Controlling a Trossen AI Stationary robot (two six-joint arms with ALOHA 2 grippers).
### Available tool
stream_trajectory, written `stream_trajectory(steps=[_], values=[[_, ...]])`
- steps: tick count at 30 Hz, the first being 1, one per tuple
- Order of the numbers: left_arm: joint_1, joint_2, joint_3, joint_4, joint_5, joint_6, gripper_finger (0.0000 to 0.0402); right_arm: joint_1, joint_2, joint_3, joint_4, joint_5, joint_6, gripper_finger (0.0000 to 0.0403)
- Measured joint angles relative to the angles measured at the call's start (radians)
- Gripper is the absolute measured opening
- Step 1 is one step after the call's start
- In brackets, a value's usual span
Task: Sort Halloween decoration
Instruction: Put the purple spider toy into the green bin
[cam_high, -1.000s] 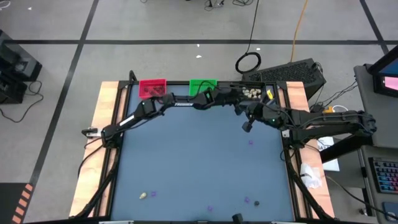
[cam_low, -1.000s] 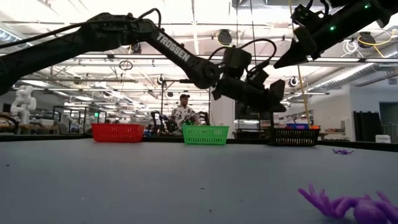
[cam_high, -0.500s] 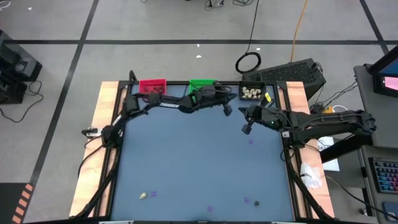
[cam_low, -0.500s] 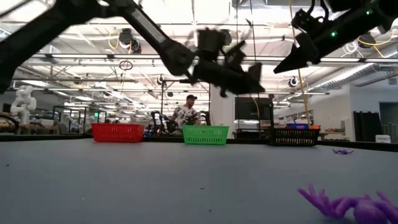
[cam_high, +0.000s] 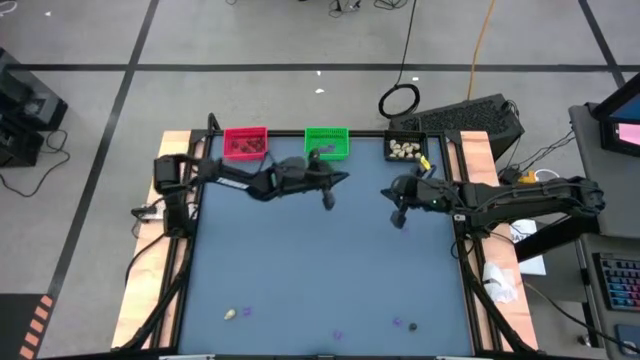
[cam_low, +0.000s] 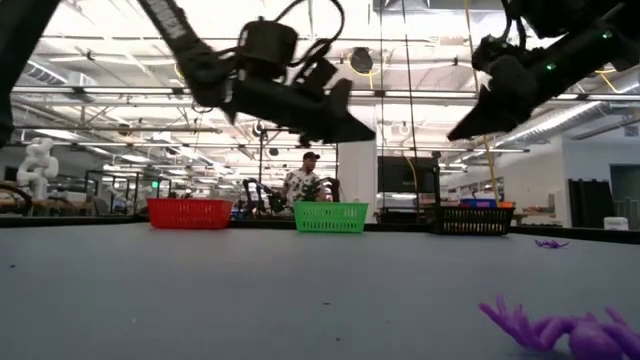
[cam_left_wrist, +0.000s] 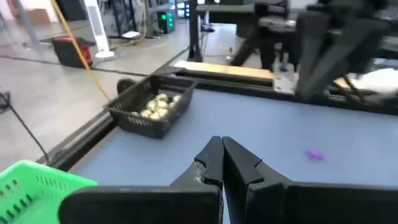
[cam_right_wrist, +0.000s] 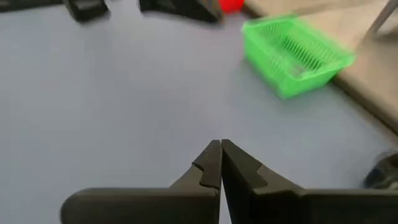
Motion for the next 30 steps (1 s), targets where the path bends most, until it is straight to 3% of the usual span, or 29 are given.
stream_trajectory(steps=[11,17,25,30], values=[[-0.053,-0.179,-0.37,0.25,-0.075,-0.001,0.0,0.059,0.001,0.0,-0.401,-0.3,0.427,0.0],[-0.053,-0.229,-0.471,0.304,-0.121,-0.005,0.0,0.086,0.032,0.0,-0.615,-0.298,0.609,0.0036],[-0.052,-0.233,-0.483,0.295,-0.127,-0.005,0.0,0.068,0.154,0.0,-0.54,-0.295,0.623,0.0146],[-0.052,-0.233,-0.483,0.294,-0.127,-0.004,0.0,0.037,0.254,0.0,-0.484,-0.295,0.59,0.0186]])
